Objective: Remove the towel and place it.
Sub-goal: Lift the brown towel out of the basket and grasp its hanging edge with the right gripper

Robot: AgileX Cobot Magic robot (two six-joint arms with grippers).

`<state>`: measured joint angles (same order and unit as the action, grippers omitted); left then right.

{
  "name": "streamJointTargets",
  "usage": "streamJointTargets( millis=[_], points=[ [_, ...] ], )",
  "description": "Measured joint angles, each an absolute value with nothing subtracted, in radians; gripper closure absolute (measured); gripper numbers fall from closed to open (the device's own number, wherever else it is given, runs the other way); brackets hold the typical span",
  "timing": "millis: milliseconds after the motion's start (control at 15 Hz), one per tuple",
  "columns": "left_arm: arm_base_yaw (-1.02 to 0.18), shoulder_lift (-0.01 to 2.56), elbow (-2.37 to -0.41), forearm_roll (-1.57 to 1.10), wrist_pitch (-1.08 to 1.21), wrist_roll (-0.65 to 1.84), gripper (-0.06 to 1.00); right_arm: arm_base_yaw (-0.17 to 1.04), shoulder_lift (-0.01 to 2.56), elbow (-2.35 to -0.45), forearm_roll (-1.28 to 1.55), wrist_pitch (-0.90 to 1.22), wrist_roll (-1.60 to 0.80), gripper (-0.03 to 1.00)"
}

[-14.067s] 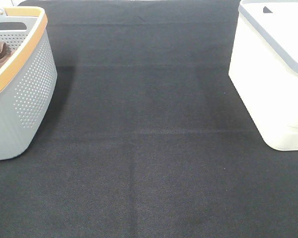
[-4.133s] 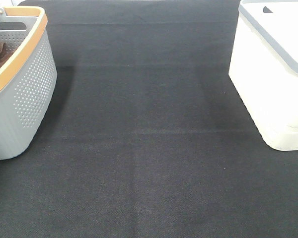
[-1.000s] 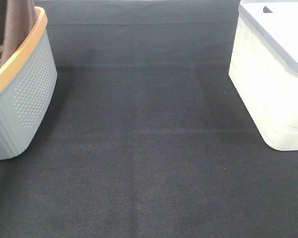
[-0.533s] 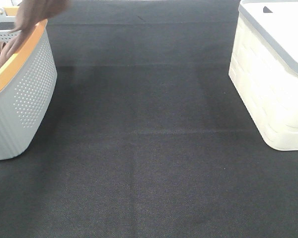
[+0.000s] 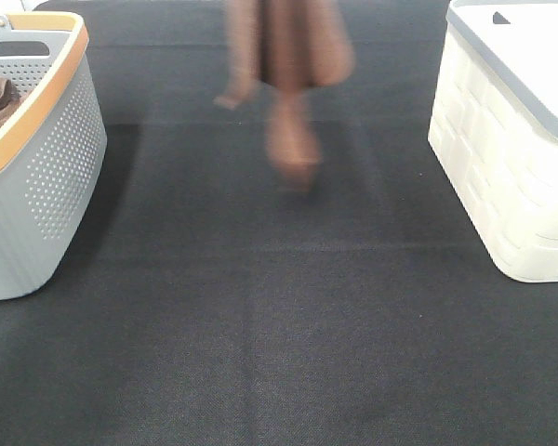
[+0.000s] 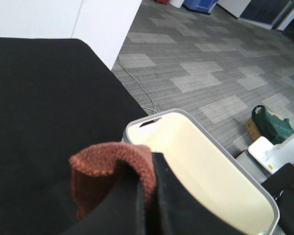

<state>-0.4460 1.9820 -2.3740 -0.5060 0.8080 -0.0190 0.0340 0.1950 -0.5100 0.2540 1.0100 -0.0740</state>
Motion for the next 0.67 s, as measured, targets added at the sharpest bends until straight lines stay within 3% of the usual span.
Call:
streamJointTargets(
  millis=[200, 467, 600, 667],
  points=[
    [-0.479, 1.991, -2.374, -0.471, 0.793, -0.019, 0.94, 0.051, 0.392, -0.531, 0.440, 0.889, -0.297, 0.01],
    [-0.535, 2.016, -2.374, -0.456, 0.752, -0.019, 0.94, 0.177, 0.668, -0.639, 0.674, 0.849, -0.691, 0.03],
    [-0.564, 2.036, -2.374, -0.443, 0.752, -0.019, 0.94, 0.296, 0.798, -0.708, 0.680, 0.780, -0.745, 0.07],
    [-0.564, 2.036, -2.374, -0.443, 0.752, -0.019, 0.94, 0.296, 0.798, -0.708, 0.680, 0.780, -0.745, 0.07]
  ],
)
